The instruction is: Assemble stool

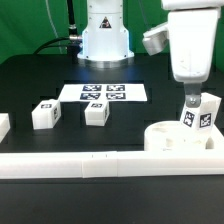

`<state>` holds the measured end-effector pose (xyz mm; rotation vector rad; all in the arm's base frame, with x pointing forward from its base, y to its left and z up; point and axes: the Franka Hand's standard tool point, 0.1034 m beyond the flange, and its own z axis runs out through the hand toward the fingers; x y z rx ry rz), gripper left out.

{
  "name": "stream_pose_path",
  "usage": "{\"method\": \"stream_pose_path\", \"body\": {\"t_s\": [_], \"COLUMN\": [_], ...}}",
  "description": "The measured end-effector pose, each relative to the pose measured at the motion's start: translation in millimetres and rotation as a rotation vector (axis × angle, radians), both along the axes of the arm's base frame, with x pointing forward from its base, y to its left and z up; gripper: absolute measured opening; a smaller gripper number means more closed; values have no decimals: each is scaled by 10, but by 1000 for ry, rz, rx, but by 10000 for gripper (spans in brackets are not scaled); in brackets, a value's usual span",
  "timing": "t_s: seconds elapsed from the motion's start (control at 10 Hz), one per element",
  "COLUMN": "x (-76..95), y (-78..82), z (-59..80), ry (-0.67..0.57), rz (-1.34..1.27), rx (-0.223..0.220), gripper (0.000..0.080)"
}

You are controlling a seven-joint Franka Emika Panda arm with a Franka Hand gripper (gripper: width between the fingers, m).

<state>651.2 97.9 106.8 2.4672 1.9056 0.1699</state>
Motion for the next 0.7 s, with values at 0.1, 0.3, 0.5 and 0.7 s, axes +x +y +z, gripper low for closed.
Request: {"method": "stream_pose_path", "body": {"t_s": [0.1,0.3,0.5,0.7], "x": [29,31,36,15], "y": [35,56,18,60], "z": [7,-19,-24,-43], "ry": [-33,-75,-79,-82], "rz": [95,230,325,375], "rx": [-14,-35,-60,-71], "gripper": [649,649,649,649]}}
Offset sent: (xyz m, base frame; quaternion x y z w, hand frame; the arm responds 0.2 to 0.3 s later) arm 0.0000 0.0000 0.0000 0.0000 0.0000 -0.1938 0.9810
